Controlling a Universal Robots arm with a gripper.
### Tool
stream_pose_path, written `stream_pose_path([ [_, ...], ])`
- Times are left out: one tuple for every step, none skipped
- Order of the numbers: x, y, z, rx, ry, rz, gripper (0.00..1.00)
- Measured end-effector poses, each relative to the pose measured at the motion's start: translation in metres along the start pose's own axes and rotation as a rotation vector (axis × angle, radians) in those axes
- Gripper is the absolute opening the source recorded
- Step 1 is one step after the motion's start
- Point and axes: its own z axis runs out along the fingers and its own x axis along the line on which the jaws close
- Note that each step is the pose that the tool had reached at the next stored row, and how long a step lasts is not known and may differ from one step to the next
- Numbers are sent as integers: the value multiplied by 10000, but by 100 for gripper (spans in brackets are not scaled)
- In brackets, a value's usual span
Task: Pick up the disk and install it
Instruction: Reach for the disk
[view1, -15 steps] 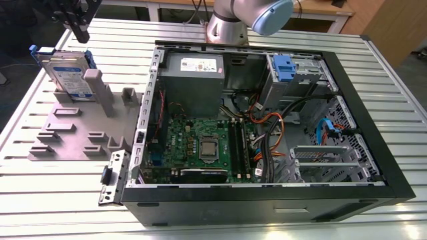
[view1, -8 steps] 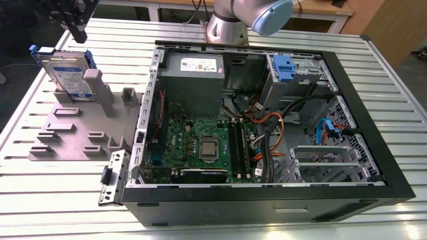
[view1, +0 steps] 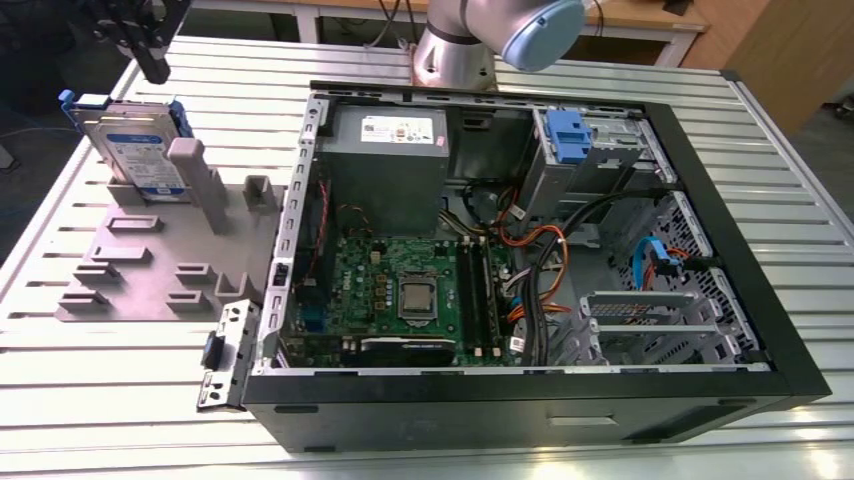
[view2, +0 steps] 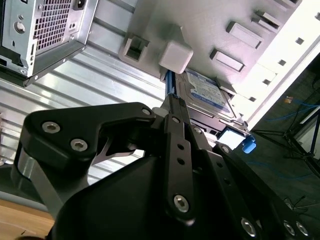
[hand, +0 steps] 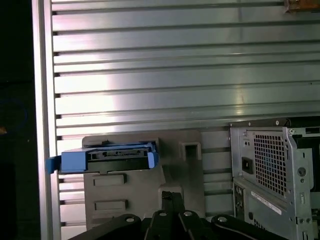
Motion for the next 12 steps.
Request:
stream_pose_path([
  [17, 4, 1, 0, 0, 0, 11],
  [41, 5, 2, -1, -1, -1, 11],
  [66, 5, 2, -1, -1, 0, 11],
  [91, 4, 3, -1, -2, 0, 11],
  [115, 3, 3, -1, -2, -1, 11],
  [137, 2, 3, -1, -1, -1, 11],
  [158, 4, 4, -1, -1, -1, 11],
  [176, 6, 3, 0, 0, -1, 11],
  [195, 13, 4, 0, 0, 0, 11],
  [212, 22, 6, -1, -1, 0, 11],
  [231, 34, 7, -1, -1, 0, 11],
  [251, 45, 9, -1, -1, 0, 11],
])
